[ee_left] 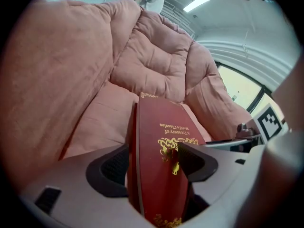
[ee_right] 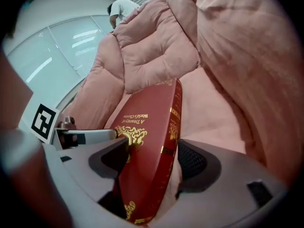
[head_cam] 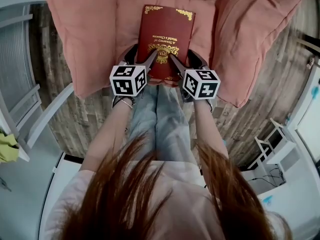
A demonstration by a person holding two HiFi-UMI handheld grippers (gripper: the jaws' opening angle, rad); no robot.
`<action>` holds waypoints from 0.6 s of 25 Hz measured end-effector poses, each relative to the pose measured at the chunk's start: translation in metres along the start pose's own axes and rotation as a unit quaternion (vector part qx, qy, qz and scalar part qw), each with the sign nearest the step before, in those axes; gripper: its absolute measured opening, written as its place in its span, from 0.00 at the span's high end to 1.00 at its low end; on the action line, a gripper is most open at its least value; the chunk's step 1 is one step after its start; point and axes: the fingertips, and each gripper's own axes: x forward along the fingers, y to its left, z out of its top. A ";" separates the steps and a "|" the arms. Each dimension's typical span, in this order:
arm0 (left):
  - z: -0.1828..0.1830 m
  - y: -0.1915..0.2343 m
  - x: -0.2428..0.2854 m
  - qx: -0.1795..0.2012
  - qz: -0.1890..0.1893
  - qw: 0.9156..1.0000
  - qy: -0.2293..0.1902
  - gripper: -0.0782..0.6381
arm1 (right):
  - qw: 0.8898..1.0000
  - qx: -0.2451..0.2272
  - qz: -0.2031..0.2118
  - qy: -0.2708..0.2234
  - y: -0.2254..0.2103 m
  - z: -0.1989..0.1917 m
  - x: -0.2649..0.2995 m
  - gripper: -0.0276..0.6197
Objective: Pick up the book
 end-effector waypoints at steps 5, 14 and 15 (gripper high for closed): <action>-0.004 0.003 0.007 -0.018 -0.009 1.000 0.001 0.45 | 0.998 0.040 0.042 0.030 -0.003 -0.005 0.010 0.46; -0.002 0.011 0.002 -0.030 -0.007 0.999 -0.020 0.46 | 0.997 0.055 0.022 0.041 0.005 0.000 0.013 0.45; -0.001 0.010 -0.001 -0.028 -0.006 0.999 -0.027 0.47 | 0.998 0.048 0.011 0.036 0.008 0.002 0.009 0.46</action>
